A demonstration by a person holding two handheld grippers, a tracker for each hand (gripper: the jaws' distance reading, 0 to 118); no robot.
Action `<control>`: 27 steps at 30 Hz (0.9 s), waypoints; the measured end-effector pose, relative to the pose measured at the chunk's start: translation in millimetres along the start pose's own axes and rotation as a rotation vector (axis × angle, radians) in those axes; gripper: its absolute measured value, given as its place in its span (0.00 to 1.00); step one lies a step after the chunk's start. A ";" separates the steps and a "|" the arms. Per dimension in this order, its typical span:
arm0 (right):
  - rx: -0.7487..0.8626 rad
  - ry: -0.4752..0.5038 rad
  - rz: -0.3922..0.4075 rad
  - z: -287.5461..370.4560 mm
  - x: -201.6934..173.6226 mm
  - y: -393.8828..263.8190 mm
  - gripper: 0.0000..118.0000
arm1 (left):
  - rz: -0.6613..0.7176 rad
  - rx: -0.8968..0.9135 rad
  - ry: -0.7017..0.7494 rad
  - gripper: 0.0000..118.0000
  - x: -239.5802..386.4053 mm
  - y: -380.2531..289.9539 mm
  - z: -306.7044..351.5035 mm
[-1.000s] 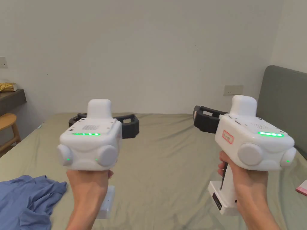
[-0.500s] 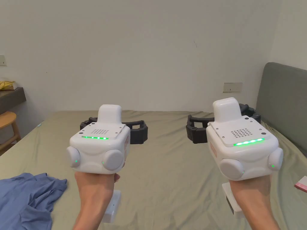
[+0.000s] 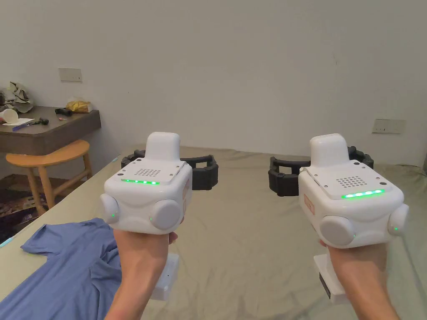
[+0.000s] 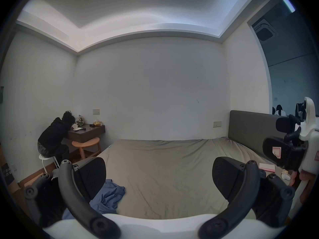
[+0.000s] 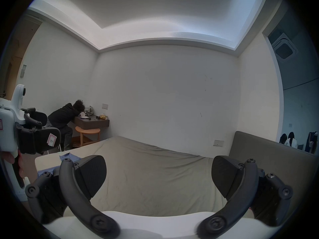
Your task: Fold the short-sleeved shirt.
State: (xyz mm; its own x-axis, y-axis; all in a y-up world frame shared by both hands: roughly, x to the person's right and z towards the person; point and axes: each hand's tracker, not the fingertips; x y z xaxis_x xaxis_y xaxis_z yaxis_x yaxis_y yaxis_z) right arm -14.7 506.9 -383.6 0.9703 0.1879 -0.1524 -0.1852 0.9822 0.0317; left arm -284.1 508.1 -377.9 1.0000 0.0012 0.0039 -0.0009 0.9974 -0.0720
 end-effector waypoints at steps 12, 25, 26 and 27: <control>-0.049 -0.153 -0.015 27.2 74.8 -15.9 1.00 | 0.022 -0.043 -0.152 1.00 64.4 -5.4 -27.1; -0.089 -0.169 -0.046 18.8 104.4 -21.2 1.00 | 0.007 -0.070 -0.137 1.00 69.6 -7.4 -50.2; -0.094 -0.165 -0.028 11.2 104.5 -15.6 1.00 | 0.003 -0.074 -0.138 1.00 70.0 -2.7 -54.6; -0.094 -0.166 -0.018 5.6 105.0 -11.2 1.00 | 0.002 -0.074 -0.136 1.00 70.9 0.9 -57.3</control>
State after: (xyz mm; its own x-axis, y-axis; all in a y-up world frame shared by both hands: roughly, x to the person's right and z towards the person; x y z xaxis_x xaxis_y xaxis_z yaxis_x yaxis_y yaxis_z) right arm 90.1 515.6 -394.4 0.9846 0.1745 0.0132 -0.1733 0.9828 -0.0633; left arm -213.0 505.1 -434.8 0.9902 0.0175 0.1384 0.0028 0.9894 -0.1449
